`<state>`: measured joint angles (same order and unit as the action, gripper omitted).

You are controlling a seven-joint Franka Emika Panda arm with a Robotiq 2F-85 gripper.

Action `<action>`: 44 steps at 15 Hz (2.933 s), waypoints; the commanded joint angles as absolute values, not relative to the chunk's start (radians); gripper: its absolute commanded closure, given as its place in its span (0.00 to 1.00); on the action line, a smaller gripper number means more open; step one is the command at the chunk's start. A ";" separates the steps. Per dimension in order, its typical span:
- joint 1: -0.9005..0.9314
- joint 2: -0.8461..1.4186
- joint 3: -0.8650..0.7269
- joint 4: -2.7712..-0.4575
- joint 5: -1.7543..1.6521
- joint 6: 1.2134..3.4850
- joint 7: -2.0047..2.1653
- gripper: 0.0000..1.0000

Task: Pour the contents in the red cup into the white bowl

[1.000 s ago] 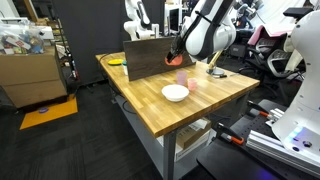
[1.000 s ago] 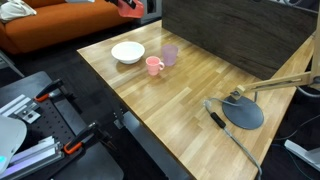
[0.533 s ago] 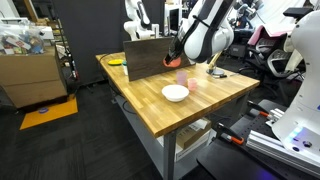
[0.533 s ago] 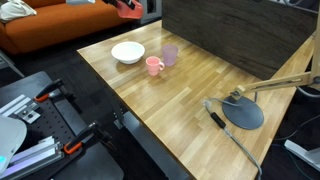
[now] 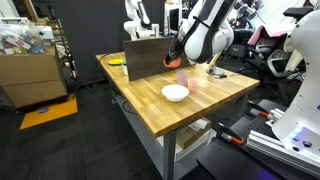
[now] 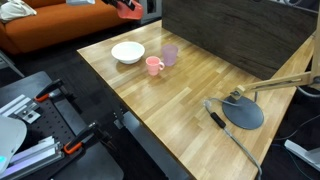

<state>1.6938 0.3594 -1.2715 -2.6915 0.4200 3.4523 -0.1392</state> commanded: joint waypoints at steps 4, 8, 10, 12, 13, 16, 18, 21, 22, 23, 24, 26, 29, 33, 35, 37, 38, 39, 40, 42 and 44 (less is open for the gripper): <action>1.683 0.363 -1.268 -2.692 0.391 3.455 -0.114 0.20; 1.683 0.363 -1.268 -2.692 0.391 3.455 -0.114 0.20; 1.683 0.363 -1.268 -2.692 0.391 3.455 -0.114 0.20; 1.703 0.377 -1.280 -2.683 0.417 3.455 -0.139 0.45; 1.715 0.389 -1.289 -2.675 0.422 3.453 -0.135 0.45; 1.763 0.435 -1.319 -2.640 0.439 3.454 -0.120 0.45; 1.785 0.472 -1.329 -2.620 0.436 3.454 -0.093 0.45; 1.824 0.540 -1.339 -2.621 0.463 3.453 -0.040 0.45; 1.831 0.561 -1.333 -2.629 0.475 3.453 -0.018 0.45; 1.840 0.582 -1.330 -2.637 0.487 3.453 0.001 0.45; 1.845 0.604 -1.324 -2.646 0.498 3.454 0.022 0.45; 1.853 0.637 -1.313 -2.656 0.520 3.456 0.068 0.45; 1.858 0.685 -1.301 -2.668 0.543 3.456 0.128 0.45; 1.857 0.735 -1.289 -2.682 0.551 3.456 0.170 0.45; 1.855 0.753 -1.288 -2.684 0.546 3.456 0.177 0.45; 1.852 0.768 -1.289 -2.682 0.541 3.456 0.179 0.45; 1.852 0.773 -1.291 -2.681 0.540 3.455 0.180 0.45; 1.852 0.781 -1.292 -2.681 0.539 3.455 0.178 0.45; 1.852 0.788 -1.292 -2.681 0.538 3.455 0.178 0.45; 1.850 0.795 -1.292 -2.683 0.535 3.455 0.177 0.45; 1.850 0.803 -1.292 -2.684 0.533 3.455 0.176 0.45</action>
<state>1.8479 0.7645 -1.2884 -2.6831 0.5312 3.4523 0.1641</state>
